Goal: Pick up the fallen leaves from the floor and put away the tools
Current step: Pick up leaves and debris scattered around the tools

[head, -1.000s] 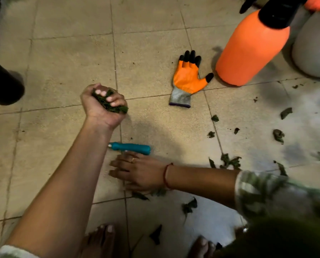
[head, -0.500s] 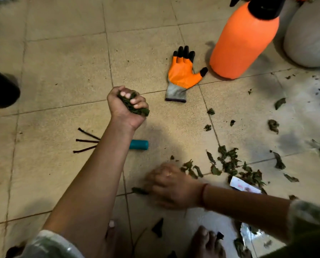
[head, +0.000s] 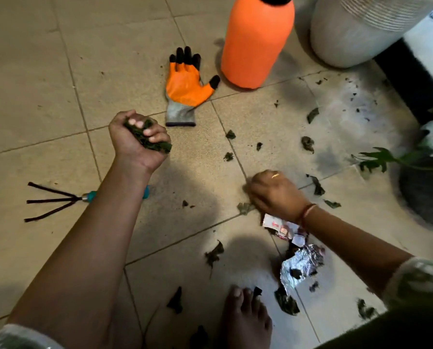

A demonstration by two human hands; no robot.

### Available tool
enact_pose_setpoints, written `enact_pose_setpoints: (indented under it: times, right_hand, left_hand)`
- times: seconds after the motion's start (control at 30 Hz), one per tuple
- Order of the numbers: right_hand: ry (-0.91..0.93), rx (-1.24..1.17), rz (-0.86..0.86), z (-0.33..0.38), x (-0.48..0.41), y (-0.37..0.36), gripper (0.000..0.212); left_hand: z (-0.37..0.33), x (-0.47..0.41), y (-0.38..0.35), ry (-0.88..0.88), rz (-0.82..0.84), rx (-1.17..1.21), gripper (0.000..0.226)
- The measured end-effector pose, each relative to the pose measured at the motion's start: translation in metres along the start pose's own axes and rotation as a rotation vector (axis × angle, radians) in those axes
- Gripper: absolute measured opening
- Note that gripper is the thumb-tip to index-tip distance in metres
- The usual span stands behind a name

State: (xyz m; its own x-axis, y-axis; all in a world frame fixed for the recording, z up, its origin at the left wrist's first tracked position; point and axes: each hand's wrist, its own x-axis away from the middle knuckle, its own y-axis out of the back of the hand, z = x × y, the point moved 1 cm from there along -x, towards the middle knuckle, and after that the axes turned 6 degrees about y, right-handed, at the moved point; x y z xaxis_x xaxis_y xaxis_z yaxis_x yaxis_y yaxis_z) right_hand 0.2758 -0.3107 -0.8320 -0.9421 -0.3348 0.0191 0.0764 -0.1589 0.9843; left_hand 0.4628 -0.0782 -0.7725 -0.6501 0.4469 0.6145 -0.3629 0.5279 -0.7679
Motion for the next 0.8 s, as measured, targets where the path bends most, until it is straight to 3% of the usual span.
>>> enact_pose_setpoints:
  times: [0.1,0.17,0.23,0.3,0.47,0.53,0.67,0.7,0.8]
  right_hand:
    - [-0.409,-0.121,-0.147,-0.021,0.041,0.02,0.046]
    - [-0.517,-0.103,-0.152,-0.01,0.061,0.018,0.058]
    - [-0.326,-0.024,-0.037,0.017,0.068,0.004,0.061]
    - [0.017,0.049,0.088,0.051,0.062,-0.018,0.055]
    - [0.693,0.073,0.224,0.14,0.016,-0.056,0.039]
    - [0.725,0.121,0.209,0.14,-0.004,-0.064,0.037]
    - [0.319,0.185,0.052,0.094,-0.057,-0.052,0.034]
    - [0.294,0.168,0.007,0.089,-0.067,-0.046,0.034]
    - [0.494,0.163,-0.092,0.093,-0.085,-0.047,0.025]
  left_hand:
    - [0.015,-0.005,-0.007,0.029,0.003,-0.033,0.026]
    - [0.021,-0.006,-0.01,0.042,0.003,-0.051,0.026]
    - [0.026,-0.006,-0.012,0.05,0.011,-0.063,0.026]
    - [0.026,-0.005,-0.012,0.048,0.007,-0.062,0.027]
    - [0.014,0.003,-0.005,0.018,-0.027,-0.046,0.026]
    - [0.006,0.007,-0.002,-0.003,-0.051,-0.033,0.025]
    - [-0.01,0.013,0.009,-0.05,-0.07,-0.017,0.025]
    - [-0.011,0.014,0.013,-0.048,-0.073,-0.017,0.025]
    - [-0.014,0.011,0.023,-0.05,-0.076,-0.016,0.024]
